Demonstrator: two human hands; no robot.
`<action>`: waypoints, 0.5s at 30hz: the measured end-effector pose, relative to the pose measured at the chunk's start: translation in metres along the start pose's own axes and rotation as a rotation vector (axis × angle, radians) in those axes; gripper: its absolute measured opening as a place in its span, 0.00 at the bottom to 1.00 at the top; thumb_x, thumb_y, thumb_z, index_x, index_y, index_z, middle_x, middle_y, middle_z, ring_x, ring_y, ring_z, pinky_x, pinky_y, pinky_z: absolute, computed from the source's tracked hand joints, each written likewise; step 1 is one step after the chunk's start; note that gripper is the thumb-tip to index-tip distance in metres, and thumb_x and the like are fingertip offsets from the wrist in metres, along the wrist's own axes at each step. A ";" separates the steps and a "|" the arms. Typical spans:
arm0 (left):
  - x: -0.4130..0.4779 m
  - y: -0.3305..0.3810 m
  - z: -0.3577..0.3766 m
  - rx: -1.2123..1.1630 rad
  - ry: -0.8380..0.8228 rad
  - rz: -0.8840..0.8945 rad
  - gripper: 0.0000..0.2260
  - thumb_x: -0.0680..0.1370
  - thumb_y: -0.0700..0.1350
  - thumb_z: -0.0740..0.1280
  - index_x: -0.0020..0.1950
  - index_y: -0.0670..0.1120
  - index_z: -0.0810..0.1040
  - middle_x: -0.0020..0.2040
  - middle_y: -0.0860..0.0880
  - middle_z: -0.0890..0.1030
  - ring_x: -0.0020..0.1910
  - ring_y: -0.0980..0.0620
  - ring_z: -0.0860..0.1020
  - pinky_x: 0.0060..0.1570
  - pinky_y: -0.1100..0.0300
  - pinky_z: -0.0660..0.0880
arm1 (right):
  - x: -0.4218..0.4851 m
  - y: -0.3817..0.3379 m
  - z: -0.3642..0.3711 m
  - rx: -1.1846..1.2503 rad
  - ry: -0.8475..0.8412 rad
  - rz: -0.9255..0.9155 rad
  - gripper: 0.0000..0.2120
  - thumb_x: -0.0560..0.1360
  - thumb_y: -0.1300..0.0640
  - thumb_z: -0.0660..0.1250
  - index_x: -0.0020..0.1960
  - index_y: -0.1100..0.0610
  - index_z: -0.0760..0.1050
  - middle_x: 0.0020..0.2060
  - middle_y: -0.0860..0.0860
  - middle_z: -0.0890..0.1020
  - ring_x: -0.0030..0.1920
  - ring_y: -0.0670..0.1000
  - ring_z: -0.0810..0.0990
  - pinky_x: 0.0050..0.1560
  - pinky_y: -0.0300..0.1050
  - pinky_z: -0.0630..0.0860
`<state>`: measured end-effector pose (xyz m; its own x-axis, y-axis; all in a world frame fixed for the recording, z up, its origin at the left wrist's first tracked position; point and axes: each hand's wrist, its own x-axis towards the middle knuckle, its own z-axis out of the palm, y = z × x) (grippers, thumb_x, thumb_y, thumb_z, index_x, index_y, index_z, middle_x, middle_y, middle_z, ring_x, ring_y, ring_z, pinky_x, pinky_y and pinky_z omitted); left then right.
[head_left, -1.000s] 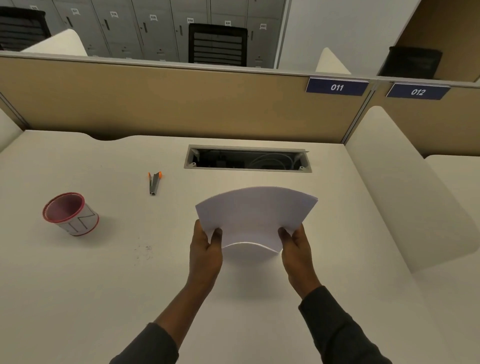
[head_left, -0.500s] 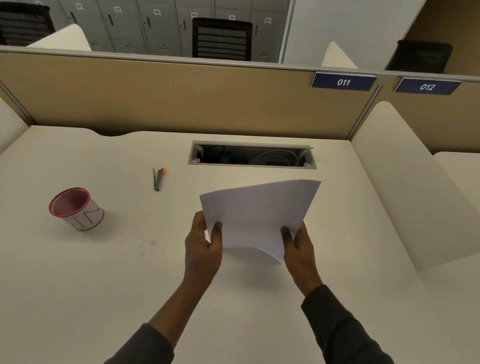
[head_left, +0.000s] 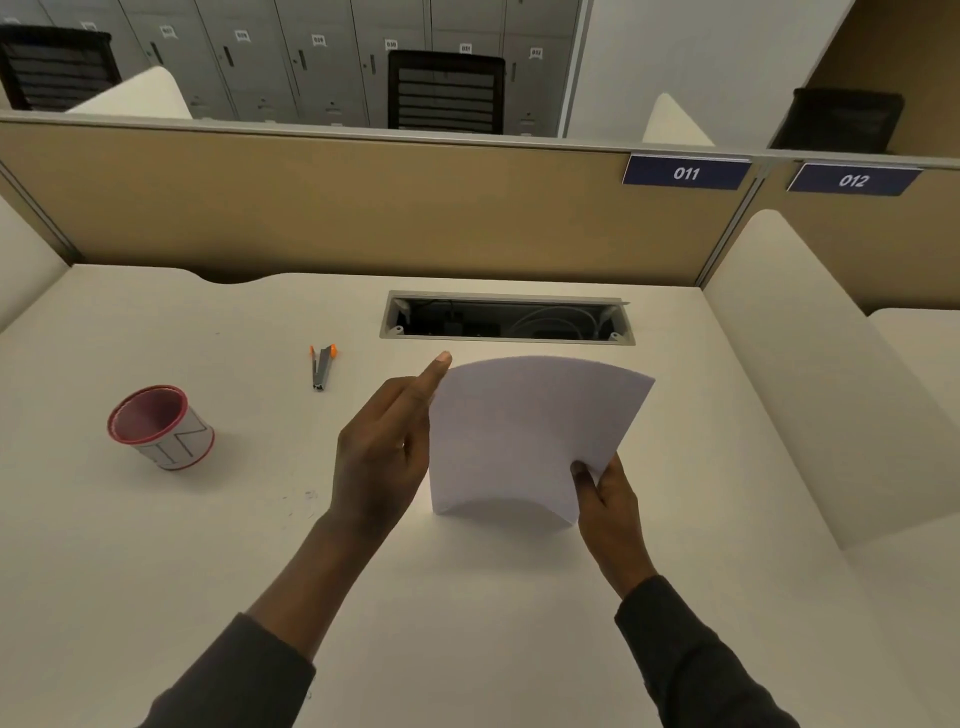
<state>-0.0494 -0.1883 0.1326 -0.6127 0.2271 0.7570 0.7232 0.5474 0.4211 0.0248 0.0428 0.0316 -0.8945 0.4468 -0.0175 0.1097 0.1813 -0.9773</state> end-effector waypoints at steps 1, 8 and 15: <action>0.000 0.000 0.000 -0.003 0.002 -0.005 0.26 0.88 0.53 0.54 0.68 0.34 0.79 0.51 0.40 0.87 0.45 0.43 0.85 0.48 0.56 0.81 | 0.000 0.000 0.000 -0.001 0.002 0.000 0.18 0.83 0.56 0.60 0.67 0.38 0.66 0.60 0.39 0.78 0.62 0.42 0.76 0.64 0.44 0.74; 0.007 0.001 -0.001 -0.036 0.041 -0.081 0.18 0.87 0.46 0.58 0.66 0.36 0.81 0.49 0.42 0.86 0.46 0.48 0.83 0.51 0.67 0.77 | 0.001 -0.005 -0.004 -0.022 -0.004 -0.008 0.17 0.82 0.56 0.61 0.69 0.43 0.68 0.59 0.39 0.79 0.61 0.42 0.78 0.62 0.41 0.75; 0.031 -0.014 -0.004 -0.097 0.059 -0.282 0.12 0.81 0.35 0.68 0.63 0.40 0.84 0.52 0.48 0.87 0.43 0.54 0.82 0.50 0.75 0.74 | -0.010 -0.029 -0.021 -0.060 -0.077 0.003 0.09 0.81 0.53 0.63 0.59 0.44 0.75 0.50 0.38 0.83 0.49 0.43 0.82 0.46 0.39 0.80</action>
<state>-0.0767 -0.1918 0.1521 -0.7760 0.0280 0.6301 0.5560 0.5019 0.6625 0.0401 0.0511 0.0641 -0.9244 0.3794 -0.0387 0.1362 0.2335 -0.9628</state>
